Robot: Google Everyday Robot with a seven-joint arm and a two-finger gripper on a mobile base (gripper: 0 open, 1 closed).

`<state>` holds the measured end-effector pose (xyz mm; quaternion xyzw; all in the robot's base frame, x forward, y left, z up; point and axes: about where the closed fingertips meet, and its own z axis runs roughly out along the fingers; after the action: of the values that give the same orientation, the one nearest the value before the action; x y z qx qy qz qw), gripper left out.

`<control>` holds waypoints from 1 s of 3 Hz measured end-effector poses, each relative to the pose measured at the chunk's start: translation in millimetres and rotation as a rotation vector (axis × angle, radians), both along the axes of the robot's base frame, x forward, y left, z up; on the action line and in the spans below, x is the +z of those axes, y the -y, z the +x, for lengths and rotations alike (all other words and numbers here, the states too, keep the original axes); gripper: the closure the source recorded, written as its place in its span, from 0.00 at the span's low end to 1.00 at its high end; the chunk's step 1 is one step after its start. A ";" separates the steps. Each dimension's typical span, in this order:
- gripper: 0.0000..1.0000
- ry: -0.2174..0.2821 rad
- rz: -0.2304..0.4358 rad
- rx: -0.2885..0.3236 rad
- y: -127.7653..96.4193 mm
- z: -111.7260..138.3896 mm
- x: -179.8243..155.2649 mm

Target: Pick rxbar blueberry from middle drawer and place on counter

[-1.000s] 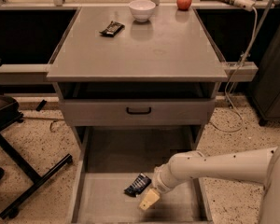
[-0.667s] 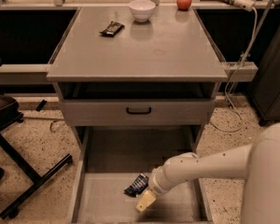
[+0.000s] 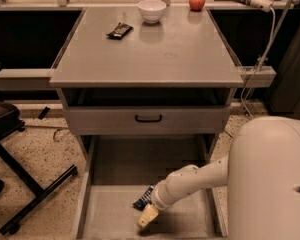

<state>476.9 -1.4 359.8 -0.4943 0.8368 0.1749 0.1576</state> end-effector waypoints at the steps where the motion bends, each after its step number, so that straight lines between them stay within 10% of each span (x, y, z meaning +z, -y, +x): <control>1: 0.00 0.015 -0.013 0.000 -3.3 8.6 -8.0; 3: 0.00 0.031 -0.014 0.024 -22.1 17.9 -18.0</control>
Offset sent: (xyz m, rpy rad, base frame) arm 0.0245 0.0243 -0.0212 -0.0221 -0.0439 0.0118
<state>494.8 20.7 341.8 -0.5079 0.8295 0.1632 0.1652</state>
